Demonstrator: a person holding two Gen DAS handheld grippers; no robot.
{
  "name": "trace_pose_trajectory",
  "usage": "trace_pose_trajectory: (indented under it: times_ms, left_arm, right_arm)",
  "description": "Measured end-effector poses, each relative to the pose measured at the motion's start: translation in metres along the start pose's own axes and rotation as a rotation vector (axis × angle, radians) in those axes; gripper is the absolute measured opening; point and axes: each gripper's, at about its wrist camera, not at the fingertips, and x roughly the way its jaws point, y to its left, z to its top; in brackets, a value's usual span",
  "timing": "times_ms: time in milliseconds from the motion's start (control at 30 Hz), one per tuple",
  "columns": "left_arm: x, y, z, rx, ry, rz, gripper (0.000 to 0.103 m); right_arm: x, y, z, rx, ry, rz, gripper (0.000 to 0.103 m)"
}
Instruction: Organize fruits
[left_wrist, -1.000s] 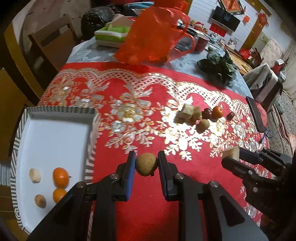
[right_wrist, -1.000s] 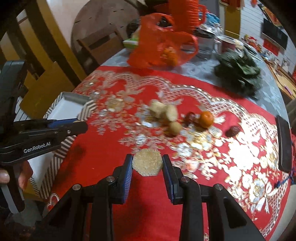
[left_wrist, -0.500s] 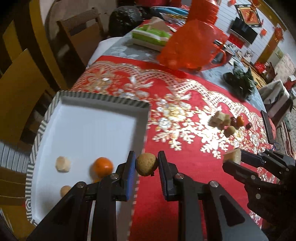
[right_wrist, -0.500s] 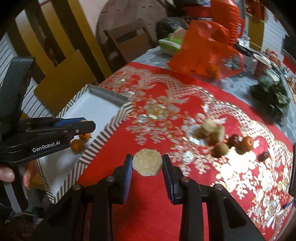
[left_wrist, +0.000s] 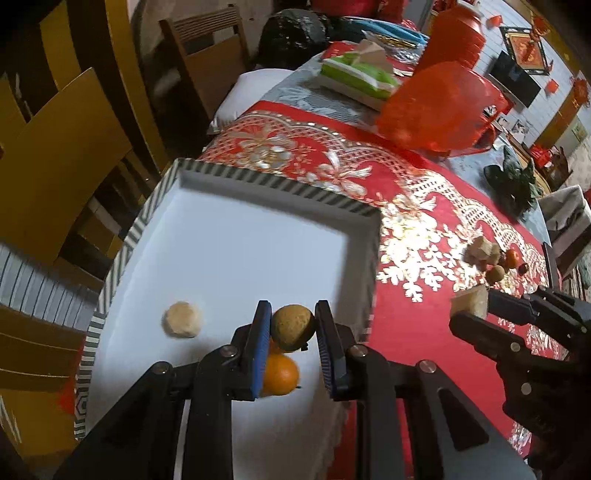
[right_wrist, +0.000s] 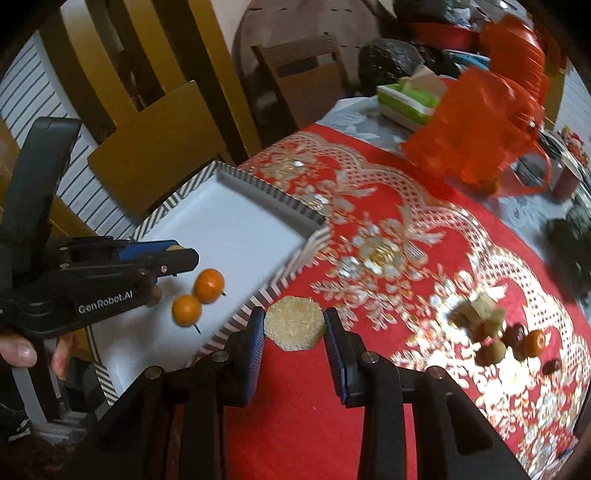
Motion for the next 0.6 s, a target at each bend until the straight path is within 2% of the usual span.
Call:
trace_pose_trajectory:
  times_ms: [600]
  left_arm:
    - [0.006, 0.065, -0.014, -0.079, 0.033, 0.031, 0.023]
  right_arm:
    - [0.064, 0.046, 0.044, -0.083, 0.052, 0.053, 0.035]
